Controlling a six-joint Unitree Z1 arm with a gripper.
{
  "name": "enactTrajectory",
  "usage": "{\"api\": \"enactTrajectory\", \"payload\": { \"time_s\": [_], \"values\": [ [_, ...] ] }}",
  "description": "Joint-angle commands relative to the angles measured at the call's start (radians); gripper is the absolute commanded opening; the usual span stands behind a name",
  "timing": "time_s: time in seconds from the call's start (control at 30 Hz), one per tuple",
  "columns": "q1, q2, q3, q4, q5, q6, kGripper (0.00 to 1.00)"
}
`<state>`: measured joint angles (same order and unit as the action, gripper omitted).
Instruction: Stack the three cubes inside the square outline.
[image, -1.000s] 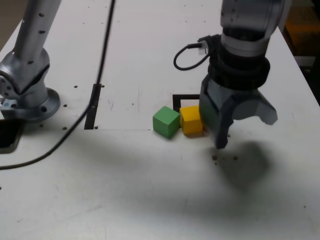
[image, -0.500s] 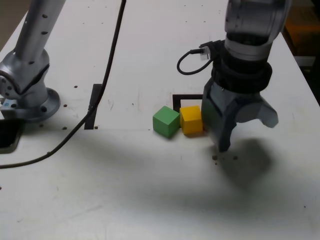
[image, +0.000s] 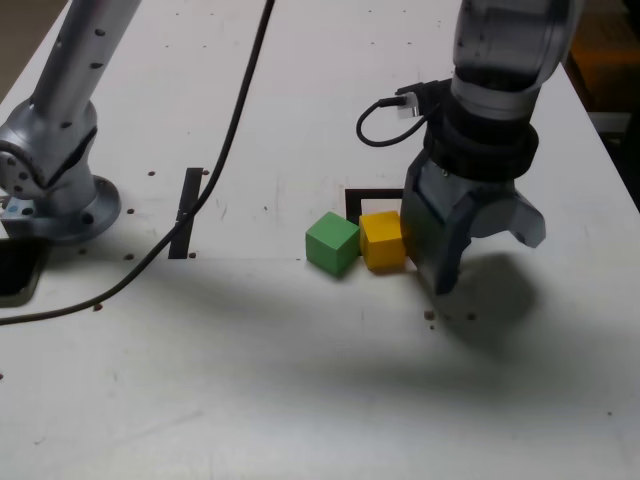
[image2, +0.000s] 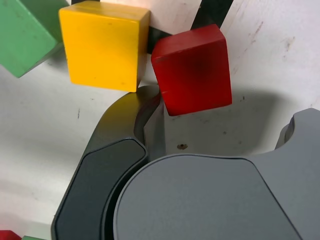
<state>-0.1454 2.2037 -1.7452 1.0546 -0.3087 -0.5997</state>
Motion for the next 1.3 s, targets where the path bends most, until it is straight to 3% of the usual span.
{"api": "enactTrajectory", "payload": {
  "time_s": [0.0,0.53,0.63,0.77,0.87,1.13,1.27],
  "values": [
    [0.009,0.006,0.004,-0.007,-0.002,0.006,0.89],
    [0.064,0.029,0.024,-0.039,0.004,0.028,0.88],
    [0.072,0.034,0.028,-0.049,0.014,0.037,0.78],
    [0.075,0.039,0.043,-0.083,0.021,0.034,0.53],
    [0.076,0.043,0.049,-0.099,0.022,0.023,0.42],
    [0.076,0.045,0.043,-0.104,0.031,0.009,0.24],
    [0.076,0.040,0.040,-0.100,0.038,0.008,0.22]
  ]
}}
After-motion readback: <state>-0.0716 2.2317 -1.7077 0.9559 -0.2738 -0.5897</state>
